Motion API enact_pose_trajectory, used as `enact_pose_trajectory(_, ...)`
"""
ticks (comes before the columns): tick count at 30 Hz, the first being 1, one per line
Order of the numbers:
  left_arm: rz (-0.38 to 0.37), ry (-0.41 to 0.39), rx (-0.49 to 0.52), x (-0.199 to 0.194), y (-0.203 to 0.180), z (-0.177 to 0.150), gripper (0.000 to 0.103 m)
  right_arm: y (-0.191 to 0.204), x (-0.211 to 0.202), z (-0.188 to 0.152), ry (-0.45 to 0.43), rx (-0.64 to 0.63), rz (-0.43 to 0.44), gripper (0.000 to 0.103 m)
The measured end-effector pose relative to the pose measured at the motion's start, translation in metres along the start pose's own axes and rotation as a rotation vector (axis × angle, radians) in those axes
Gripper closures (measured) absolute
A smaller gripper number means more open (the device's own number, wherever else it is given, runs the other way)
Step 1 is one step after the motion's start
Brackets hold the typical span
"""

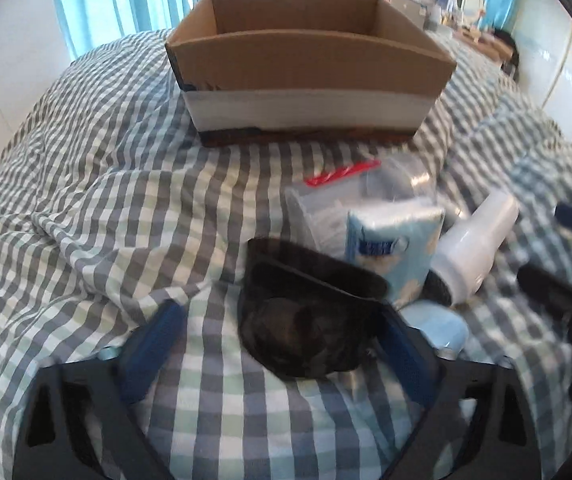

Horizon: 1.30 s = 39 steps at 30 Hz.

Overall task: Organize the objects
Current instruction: 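Grasp the black cup-shaped object with the left tool while the right tool grasps the blue earbud case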

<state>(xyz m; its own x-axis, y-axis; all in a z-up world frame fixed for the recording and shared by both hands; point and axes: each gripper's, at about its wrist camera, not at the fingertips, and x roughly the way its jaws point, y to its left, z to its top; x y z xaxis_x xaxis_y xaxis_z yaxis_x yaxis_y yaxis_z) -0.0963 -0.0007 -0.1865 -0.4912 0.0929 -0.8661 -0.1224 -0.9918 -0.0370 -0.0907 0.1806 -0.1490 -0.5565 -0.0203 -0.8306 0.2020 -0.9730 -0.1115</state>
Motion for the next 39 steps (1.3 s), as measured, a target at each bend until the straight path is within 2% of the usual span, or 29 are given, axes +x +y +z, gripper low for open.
enact_pose_trajectory(1,-0.021,-0.005,-0.004,-0.001,0.001,-0.001,0.037,0.002,0.000,0.000,0.004,-0.006,-0.005,0.012)
enact_pose_trajectory(2,-0.032,-0.003,-0.004,-0.002,0.001,-0.001,0.042,0.006,-0.001,0.000,0.015,-0.019,-0.011,0.012)
enact_pose_trajectory(7,-0.069,-0.031,-0.027,-0.016,0.009,-0.006,0.047,0.020,-0.004,0.003,0.051,-0.049,-0.002,0.012)
enact_pose_trajectory(9,-0.067,-0.049,-0.041,-0.026,0.014,-0.005,0.056,0.030,-0.005,0.003,0.071,-0.064,0.032,0.012)
enact_pose_trajectory(11,-0.050,-0.081,-0.033,-0.037,0.017,-0.004,0.072,0.040,-0.002,0.003,0.080,-0.087,0.039,0.012)
enact_pose_trajectory(12,-0.035,-0.098,-0.017,-0.041,0.018,-0.004,0.072,0.046,0.001,0.002,0.090,-0.100,0.042,0.012)
enact_pose_trajectory(14,-0.019,-0.108,0.004,-0.041,0.021,-0.004,0.072,0.057,0.009,0.001,0.115,-0.107,0.075,0.012)
enact_pose_trajectory(19,-0.056,-0.047,-0.037,-0.024,0.031,-0.008,0.072,0.068,0.034,-0.002,0.196,-0.035,0.211,0.016)
enact_pose_trajectory(21,-0.059,-0.035,-0.044,-0.021,0.032,-0.008,0.072,0.068,0.047,-0.004,0.225,-0.015,0.194,0.026)
enact_pose_trajectory(22,-0.056,-0.030,-0.048,-0.018,0.033,-0.009,0.071,0.068,0.052,-0.005,0.239,-0.005,0.196,0.028)
enact_pose_trajectory(25,-0.056,-0.012,-0.055,-0.012,0.034,-0.010,0.069,0.063,0.055,-0.005,0.238,0.026,0.203,0.040)
enact_pose_trajectory(26,-0.056,-0.003,-0.056,-0.011,0.032,-0.010,0.066,0.060,0.055,-0.004,0.234,0.037,0.208,0.049)
enact_pose_trajectory(27,-0.053,0.006,-0.058,-0.009,0.033,-0.010,0.061,0.059,0.054,-0.004,0.228,0.044,0.207,0.052)
enact_pose_trajectory(33,-0.053,0.026,-0.051,0.000,0.028,-0.007,0.051,0.064,0.039,-0.006,0.184,-0.005,0.161,0.053)
enact_pose_trajectory(39,-0.030,0.049,-0.039,0.016,0.022,0.004,0.050,0.055,0.025,-0.008,0.143,-0.003,0.132,0.053)
